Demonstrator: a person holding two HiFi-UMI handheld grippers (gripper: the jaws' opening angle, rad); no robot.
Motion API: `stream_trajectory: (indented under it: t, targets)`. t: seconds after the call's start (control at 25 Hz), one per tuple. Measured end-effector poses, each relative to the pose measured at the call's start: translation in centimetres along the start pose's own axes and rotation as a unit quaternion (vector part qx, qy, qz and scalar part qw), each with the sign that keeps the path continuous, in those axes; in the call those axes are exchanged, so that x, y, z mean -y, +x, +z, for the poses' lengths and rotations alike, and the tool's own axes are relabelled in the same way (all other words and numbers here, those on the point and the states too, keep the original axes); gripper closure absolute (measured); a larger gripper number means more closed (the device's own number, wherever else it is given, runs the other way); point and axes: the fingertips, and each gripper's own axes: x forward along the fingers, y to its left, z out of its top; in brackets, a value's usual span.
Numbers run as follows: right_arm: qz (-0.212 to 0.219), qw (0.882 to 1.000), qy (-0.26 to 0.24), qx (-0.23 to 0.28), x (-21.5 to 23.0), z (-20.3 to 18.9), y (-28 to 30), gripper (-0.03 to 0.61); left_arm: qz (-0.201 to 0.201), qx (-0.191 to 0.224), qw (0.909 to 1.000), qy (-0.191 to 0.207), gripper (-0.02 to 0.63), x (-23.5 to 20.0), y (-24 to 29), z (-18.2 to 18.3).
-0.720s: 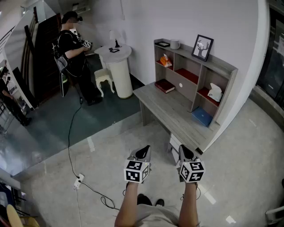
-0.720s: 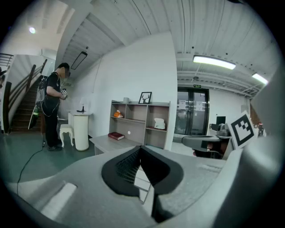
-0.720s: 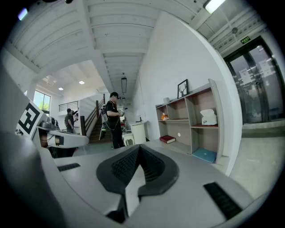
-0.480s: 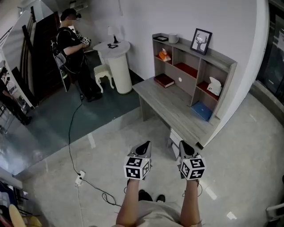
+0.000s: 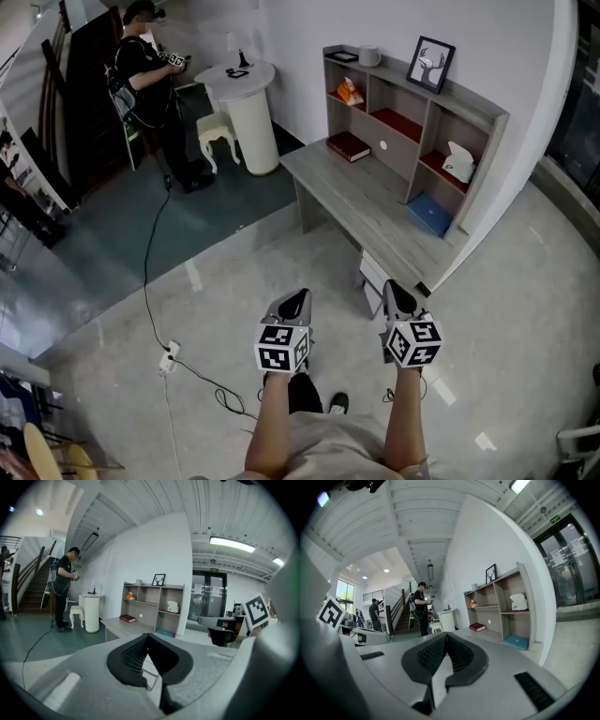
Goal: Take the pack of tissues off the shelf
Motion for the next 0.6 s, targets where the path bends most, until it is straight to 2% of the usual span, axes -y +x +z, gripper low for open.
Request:
stream_trajectory:
  t: [0.12,0.24,0.32,0.6]
  targets:
    - [0.012,0.999,0.031,0.010,0.6,-0.4,0.7,0.563,0.006,-0.007,0.9999,-0.008,0.606,-0.6,0.4,-0.9]
    - [0.027,0.991,0.106,0.072,1.3,0.9,1.5,0.563,0.010,-0.009,0.9999,-0.006,0.606,-1.8,1.0,-0.9]
    - [0.030,0.985,0.134,0.102,1.9,1.7,2.1,0.563,0.013,-0.007,0.9999,-0.006,0.606,-2.6,1.8,-0.4]
    - [0.026,0.993,0.087,0.080,2.2,2.0,6.5,0.563,0.004,-0.002,1.0000,-0.002,0.606,-3.9,5.7,1.4]
